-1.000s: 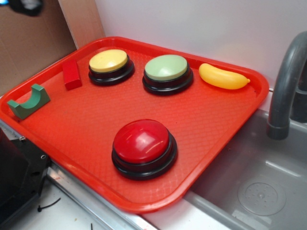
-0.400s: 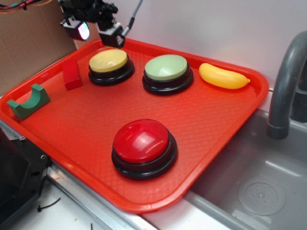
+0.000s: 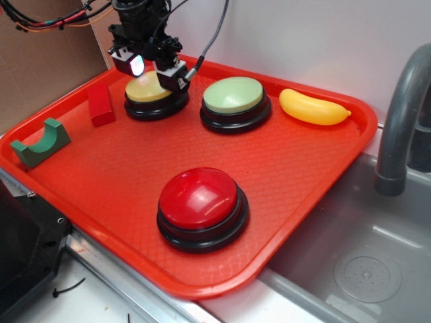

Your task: Push the yellow button.

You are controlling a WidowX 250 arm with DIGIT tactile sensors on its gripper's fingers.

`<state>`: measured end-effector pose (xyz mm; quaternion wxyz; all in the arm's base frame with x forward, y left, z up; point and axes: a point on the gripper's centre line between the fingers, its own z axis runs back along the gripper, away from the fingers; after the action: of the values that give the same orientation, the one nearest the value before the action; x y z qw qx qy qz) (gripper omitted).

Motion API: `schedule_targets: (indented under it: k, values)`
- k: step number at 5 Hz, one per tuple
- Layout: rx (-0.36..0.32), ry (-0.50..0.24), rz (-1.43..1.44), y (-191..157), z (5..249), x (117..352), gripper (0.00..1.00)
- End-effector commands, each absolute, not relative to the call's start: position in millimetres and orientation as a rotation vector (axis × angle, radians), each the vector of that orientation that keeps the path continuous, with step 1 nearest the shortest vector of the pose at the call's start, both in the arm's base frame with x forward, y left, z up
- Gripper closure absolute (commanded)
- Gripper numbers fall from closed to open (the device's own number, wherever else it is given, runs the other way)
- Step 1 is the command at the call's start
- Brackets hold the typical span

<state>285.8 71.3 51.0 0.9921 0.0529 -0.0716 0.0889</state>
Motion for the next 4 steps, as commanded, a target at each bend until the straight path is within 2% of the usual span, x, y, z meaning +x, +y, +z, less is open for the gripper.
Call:
schedule_targets:
  k: [1,2,3,4]
  values:
    - [0.097,-0.096,0.176,75,64,289,0.00]
    - [0.103,-0.120,0.171,74,88,286,0.00]
    - [0.149,-0.129,0.189,75,106,286,0.00]
    - [0.134,-0.143,0.196,76,117,282,0.00]
